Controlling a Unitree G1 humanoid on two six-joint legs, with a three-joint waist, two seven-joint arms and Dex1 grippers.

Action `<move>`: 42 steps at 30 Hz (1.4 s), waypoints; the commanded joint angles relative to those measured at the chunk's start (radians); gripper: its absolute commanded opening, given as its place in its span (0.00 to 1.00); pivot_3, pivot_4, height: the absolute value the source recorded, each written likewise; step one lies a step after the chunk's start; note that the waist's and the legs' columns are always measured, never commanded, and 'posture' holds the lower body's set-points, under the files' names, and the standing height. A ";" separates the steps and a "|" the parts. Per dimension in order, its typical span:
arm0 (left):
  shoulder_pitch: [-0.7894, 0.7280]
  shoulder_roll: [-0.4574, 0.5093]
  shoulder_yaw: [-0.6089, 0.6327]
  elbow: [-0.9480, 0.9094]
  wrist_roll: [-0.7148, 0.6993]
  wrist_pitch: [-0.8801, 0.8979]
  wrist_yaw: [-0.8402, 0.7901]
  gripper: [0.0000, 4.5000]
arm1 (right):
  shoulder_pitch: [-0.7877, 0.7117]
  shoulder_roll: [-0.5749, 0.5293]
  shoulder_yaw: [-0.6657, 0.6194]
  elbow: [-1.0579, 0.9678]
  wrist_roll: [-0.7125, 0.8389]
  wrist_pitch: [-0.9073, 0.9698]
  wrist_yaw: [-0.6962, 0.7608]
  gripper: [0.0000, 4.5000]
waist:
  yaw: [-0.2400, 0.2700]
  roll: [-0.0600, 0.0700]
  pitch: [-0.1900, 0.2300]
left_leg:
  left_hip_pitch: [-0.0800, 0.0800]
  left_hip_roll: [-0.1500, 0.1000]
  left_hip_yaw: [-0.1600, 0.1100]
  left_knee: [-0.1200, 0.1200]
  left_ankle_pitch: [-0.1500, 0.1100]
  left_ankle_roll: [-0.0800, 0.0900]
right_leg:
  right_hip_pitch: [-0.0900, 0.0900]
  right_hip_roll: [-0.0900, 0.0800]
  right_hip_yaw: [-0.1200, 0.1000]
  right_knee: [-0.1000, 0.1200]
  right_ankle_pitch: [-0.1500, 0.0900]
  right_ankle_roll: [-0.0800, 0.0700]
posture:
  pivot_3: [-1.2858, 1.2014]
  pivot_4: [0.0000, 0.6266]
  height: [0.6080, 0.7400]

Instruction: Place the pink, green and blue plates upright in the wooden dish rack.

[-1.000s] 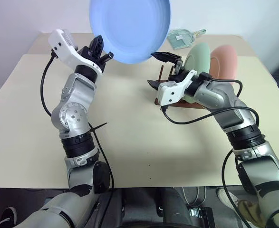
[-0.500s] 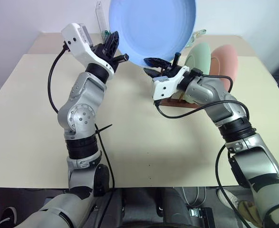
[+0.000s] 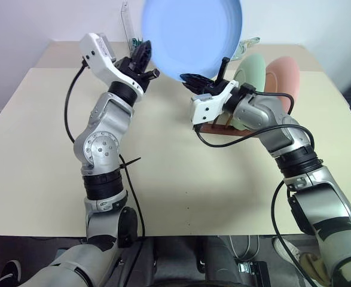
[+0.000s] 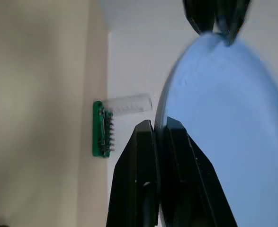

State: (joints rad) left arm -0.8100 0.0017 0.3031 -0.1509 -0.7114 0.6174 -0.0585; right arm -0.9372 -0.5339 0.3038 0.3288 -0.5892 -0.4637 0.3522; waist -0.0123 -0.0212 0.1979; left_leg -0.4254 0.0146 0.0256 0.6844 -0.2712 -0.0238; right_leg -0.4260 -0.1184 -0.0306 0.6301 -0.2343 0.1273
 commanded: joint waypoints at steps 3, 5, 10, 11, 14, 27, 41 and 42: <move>-0.039 0.198 0.067 0.110 -0.009 -0.067 -0.177 0.87 | -0.071 -0.030 -0.074 -0.064 0.024 0.013 -0.036 0.00 | -0.009 0.001 0.000 | 0.001 0.000 0.000 0.000 0.000 0.000 | 0.000 0.001 0.000 0.001 0.000 0.000 | 0.52 0.24 0.88; -0.067 0.303 0.087 0.198 -0.006 -0.095 -0.277 1.00 | -0.087 -0.025 -0.096 -0.092 0.057 0.016 -0.032 0.00 | -0.011 0.001 0.000 | 0.001 0.001 0.000 -0.001 0.001 -0.001 | -0.001 0.001 0.000 0.001 0.000 -0.001 | 0.52 0.24 0.88; -0.089 0.428 0.078 0.307 -0.002 -0.131 -0.452 1.00 | -0.089 0.102 -0.205 -0.150 0.372 0.126 0.023 0.00 | -0.003 0.000 0.000 | 0.000 0.001 0.000 -0.002 0.000 -0.001 | -0.001 0.001 0.000 0.001 0.000 -0.001 | 0.52 0.24 0.88; -0.086 0.439 0.071 0.318 0.004 -0.136 -0.475 1.00 | -0.083 0.150 -0.241 -0.182 0.496 0.193 0.049 0.00 | 0.000 0.000 0.000 | 0.000 0.001 -0.001 -0.002 0.000 -0.001 | 0.001 0.001 -0.001 0.001 0.000 -0.001 | 0.52 0.24 0.88; -0.063 0.466 0.021 0.327 0.065 -0.183 -0.538 1.00 | -0.072 0.259 -0.347 -0.326 0.906 0.458 0.138 0.00 | 0.005 0.000 0.000 | -0.001 0.001 -0.002 -0.001 0.000 -0.001 | 0.002 0.001 -0.002 0.001 0.000 -0.001 | 0.52 0.24 0.88; 0.098 0.562 -0.119 0.256 0.125 -0.263 -0.885 1.00 | -0.098 0.303 -0.791 -0.411 2.018 1.174 -0.445 0.00 | -0.004 0.002 0.001 | 0.000 0.002 -0.001 -0.002 -0.002 0.004 | 0.000 0.001 -0.002 0.002 0.000 -0.001 | 0.52 0.24 0.88; 0.122 0.626 -0.166 0.218 0.057 -0.112 -1.088 1.00 | -0.012 0.259 -0.753 -0.366 2.215 1.221 -0.661 0.00 | -0.003 0.003 0.001 | -0.001 0.002 0.000 -0.002 -0.004 0.007 | -0.001 0.001 -0.001 0.002 0.000 -0.001 | 0.52 0.24 0.88; 0.122 0.623 -0.169 0.215 0.058 -0.111 -1.087 1.00 | -0.007 0.251 -0.752 -0.361 2.211 1.220 -0.655 0.00 | -0.003 0.003 0.001 | -0.001 0.002 0.000 -0.002 -0.004 0.007 | -0.001 0.001 -0.001 0.002 0.000 -0.001 | 0.52 0.24 0.88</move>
State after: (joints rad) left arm -0.6647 0.6227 0.1306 0.1012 -0.6427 0.5104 -1.1478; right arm -0.9330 -0.2591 -0.4447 -0.0117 1.6140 0.7592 -0.3161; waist -0.0154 -0.0179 0.1986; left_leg -0.4260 0.0164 0.0252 0.6825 -0.2750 -0.0165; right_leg -0.4267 -0.1172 -0.0316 0.6322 -0.2338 0.1263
